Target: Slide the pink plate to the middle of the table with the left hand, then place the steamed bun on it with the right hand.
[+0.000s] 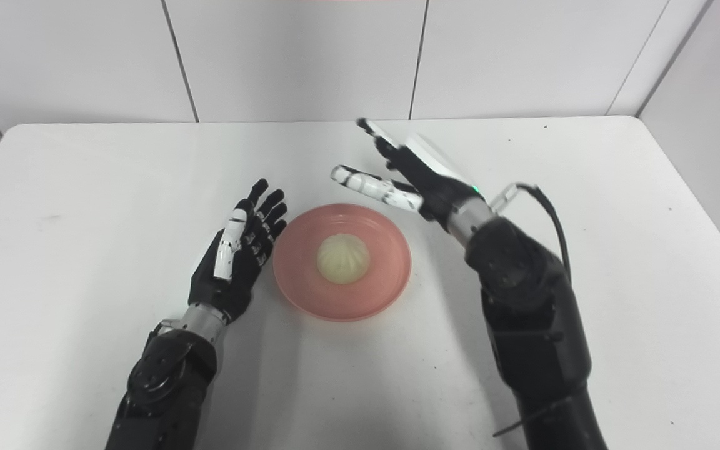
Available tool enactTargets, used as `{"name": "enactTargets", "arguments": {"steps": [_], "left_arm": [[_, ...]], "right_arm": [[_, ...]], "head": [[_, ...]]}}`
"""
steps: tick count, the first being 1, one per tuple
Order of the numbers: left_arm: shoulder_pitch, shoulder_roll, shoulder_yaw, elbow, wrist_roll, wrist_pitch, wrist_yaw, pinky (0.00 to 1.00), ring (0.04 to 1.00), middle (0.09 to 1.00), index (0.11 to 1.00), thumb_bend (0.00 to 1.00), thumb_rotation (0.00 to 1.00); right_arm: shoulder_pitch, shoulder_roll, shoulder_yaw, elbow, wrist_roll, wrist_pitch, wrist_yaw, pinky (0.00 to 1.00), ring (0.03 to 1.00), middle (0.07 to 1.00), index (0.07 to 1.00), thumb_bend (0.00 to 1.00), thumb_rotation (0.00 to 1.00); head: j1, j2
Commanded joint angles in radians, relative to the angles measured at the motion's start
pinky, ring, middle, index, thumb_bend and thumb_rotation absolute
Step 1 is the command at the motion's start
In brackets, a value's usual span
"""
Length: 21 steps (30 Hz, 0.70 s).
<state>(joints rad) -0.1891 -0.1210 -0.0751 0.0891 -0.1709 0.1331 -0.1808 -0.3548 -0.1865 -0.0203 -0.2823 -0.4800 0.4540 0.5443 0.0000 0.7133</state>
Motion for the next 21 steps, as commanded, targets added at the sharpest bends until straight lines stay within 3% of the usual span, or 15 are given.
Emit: {"name": "enactTargets", "arguments": {"steps": [1, 5, 12, 15, 17, 21], "left_arm": [[0.048, 0.006, 0.010, 0.019, 0.010, 0.037, 0.031, 1.00, 0.993, 0.978, 1.000, 0.36, 1.00], [0.063, 0.009, 0.008, 0.006, 0.016, 0.021, 0.031, 1.00, 1.000, 0.995, 1.000, 0.37, 1.00], [0.073, 0.014, 0.013, 0.021, 0.015, -0.021, 0.028, 1.00, 1.000, 1.000, 1.000, 0.40, 1.00], [0.074, 0.013, 0.015, 0.030, 0.013, -0.043, 0.026, 1.00, 1.000, 1.000, 1.000, 0.41, 1.00], [0.074, 0.013, 0.013, 0.035, 0.018, -0.053, 0.028, 1.00, 1.000, 1.000, 1.000, 0.40, 1.00], [0.080, 0.012, 0.009, 0.039, 0.027, -0.073, 0.032, 1.00, 1.000, 1.000, 1.000, 0.39, 1.00]], "right_arm": [[0.004, 0.041, -0.043, 0.008, 0.101, -0.080, -0.098, 0.98, 0.999, 1.000, 1.000, 0.78, 1.00], [0.068, 0.100, -0.079, 0.048, 0.170, -0.158, -0.239, 1.00, 1.000, 1.000, 1.000, 0.75, 1.00], [0.124, 0.149, -0.100, 0.207, 0.262, -0.469, -0.451, 1.00, 1.000, 1.000, 1.000, 0.73, 1.00], [0.133, 0.158, -0.102, 0.263, 0.304, -0.557, -0.499, 1.00, 1.000, 1.000, 1.000, 0.71, 1.00], [0.137, 0.157, -0.097, 0.294, 0.332, -0.598, -0.511, 1.00, 1.000, 1.000, 1.000, 0.62, 1.00], [0.155, 0.154, -0.074, 0.304, 0.410, -0.592, -0.484, 1.00, 1.000, 1.000, 1.000, 0.43, 1.00]], "head": [[-0.001, -0.002], [-0.002, -0.005], [-0.016, -0.012], [-0.011, -0.017], [-0.007, -0.019], [0.002, -0.022]]}}
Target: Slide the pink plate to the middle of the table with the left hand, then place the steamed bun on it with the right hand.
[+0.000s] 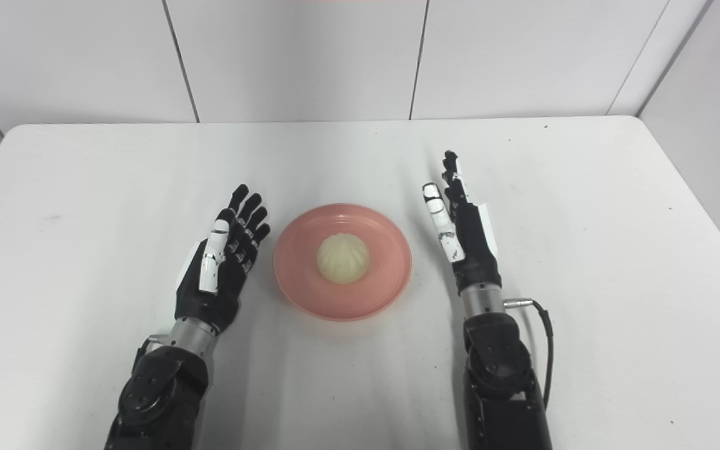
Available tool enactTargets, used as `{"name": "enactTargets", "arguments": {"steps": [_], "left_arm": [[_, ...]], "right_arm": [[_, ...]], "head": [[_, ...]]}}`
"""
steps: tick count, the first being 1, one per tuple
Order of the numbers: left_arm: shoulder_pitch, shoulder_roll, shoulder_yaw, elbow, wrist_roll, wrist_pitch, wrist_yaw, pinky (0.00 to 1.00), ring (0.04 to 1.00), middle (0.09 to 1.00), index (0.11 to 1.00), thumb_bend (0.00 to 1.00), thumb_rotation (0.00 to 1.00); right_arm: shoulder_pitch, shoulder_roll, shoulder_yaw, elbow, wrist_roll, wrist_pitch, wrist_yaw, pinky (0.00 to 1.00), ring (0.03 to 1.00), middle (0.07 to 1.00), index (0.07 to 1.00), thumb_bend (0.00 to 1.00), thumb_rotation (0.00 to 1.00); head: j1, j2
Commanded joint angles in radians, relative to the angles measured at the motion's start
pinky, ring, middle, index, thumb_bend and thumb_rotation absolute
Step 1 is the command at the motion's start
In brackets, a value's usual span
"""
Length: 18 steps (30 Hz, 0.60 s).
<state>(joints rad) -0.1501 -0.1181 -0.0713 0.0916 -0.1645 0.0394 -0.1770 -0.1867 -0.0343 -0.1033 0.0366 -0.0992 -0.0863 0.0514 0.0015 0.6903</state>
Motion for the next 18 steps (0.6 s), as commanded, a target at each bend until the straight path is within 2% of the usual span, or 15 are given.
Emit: {"name": "enactTargets", "arguments": {"steps": [1, 3, 5, 8, 13, 18], "left_arm": [[0.042, 0.009, 0.005, 0.037, 0.021, 0.020, 0.028, 1.00, 1.000, 1.000, 1.000, 0.39, 1.00], [0.044, 0.010, 0.006, 0.044, 0.023, 0.011, 0.029, 1.00, 1.000, 1.000, 1.000, 0.39, 1.00], [0.047, 0.011, 0.008, 0.059, 0.025, -0.014, 0.028, 1.00, 1.000, 1.000, 1.000, 0.39, 1.00], [0.052, 0.012, 0.009, 0.070, 0.031, -0.037, 0.030, 1.00, 1.000, 1.000, 1.000, 0.39, 1.00], [0.063, 0.015, 0.007, 0.085, 0.041, -0.069, 0.036, 1.00, 1.000, 1.000, 1.000, 0.39, 1.00], [0.072, 0.016, 0.012, 0.091, 0.027, -0.064, 0.033, 1.00, 1.000, 1.000, 1.000, 0.40, 1.00]], "right_arm": [[-0.009, 0.002, 0.016, -0.011, 0.044, -0.050, 0.015, 1.00, 1.000, 1.000, 1.000, 0.40, 1.00], [0.002, 0.005, 0.029, -0.009, 0.072, -0.033, 0.023, 1.00, 1.000, 1.000, 1.000, 0.39, 1.00], [0.020, 0.013, 0.039, -0.014, 0.108, 0.010, 0.037, 1.00, 1.000, 1.000, 1.000, 0.32, 1.00], [0.040, 0.017, 0.052, -0.010, 0.154, 0.032, 0.056, 1.00, 1.000, 1.000, 1.000, 0.24, 1.00], [0.057, 0.010, 0.065, 0.013, 0.186, 0.040, 0.069, 1.00, 1.000, 1.000, 1.000, 0.21, 1.00], [0.060, 0.007, 0.069, 0.037, 0.202, 0.047, 0.075, 1.00, 1.000, 1.000, 1.000, 0.21, 1.00]], "head": [[0.006, 0.001], [0.011, -0.001], [0.015, -0.004], [0.027, -0.011], [0.038, -0.021], [0.042, -0.030]]}}
